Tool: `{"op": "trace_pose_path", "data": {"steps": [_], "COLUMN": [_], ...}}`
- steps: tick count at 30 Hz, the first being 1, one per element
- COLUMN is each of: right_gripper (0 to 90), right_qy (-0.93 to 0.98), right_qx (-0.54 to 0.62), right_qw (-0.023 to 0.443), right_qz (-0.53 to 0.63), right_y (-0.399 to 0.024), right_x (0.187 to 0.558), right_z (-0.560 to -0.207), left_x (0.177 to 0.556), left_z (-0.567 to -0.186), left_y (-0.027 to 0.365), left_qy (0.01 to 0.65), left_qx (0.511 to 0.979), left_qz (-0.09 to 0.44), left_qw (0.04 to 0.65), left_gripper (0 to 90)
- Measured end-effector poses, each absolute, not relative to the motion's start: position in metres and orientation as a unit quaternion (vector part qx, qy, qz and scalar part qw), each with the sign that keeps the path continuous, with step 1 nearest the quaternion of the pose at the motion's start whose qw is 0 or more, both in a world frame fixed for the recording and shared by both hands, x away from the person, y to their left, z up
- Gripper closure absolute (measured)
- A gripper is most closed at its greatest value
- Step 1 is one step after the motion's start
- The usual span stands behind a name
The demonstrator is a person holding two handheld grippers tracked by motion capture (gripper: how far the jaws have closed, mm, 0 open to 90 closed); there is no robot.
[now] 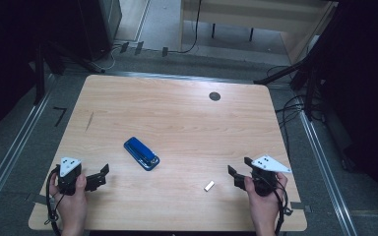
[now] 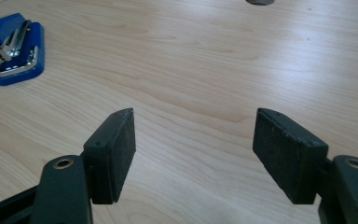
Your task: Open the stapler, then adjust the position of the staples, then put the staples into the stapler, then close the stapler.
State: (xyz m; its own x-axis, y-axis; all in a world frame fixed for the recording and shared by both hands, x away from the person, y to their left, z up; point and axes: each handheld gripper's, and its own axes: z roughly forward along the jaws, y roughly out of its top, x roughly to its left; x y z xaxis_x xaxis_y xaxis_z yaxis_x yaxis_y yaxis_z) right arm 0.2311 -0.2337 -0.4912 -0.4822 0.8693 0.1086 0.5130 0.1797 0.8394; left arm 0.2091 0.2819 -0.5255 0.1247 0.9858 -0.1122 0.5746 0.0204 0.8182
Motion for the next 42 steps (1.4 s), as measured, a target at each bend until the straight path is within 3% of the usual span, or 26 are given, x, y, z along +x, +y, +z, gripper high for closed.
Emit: {"op": "trace_pose_path", "data": {"steps": [11,15,25,31,42], "right_gripper": [32.9,40.4,44.6,54.9,48.4], "right_qy": [0.759,0.770,0.781,0.792,0.813], "right_qx": [0.445,0.430,0.404,0.388,0.360], "right_qw": [0.175,0.163,0.141,0.128,0.112], "right_qz": [0.443,0.442,0.455,0.454,0.443], "right_y": [-0.202,-0.181,-0.146,-0.121,-0.085], "right_x": [0.251,0.257,0.263,0.268,0.274], "right_z": [-0.485,-0.481,-0.481,-0.482,-0.477], "left_x": [0.209,0.209,0.208,0.208,0.210], "left_z": [-0.525,-0.525,-0.525,-0.526,-0.526], "left_y": [0.282,0.281,0.280,0.280,0.280], "left_qy": [0.603,0.601,0.593,0.595,0.597], "left_qx": [0.648,0.649,0.656,0.655,0.657], "left_qz": [0.269,0.270,0.269,0.264,0.261], "left_qw": [0.380,0.379,0.381,0.383,0.379], "left_gripper": [0.0,0.0,0.0,0.0,0.0]}}
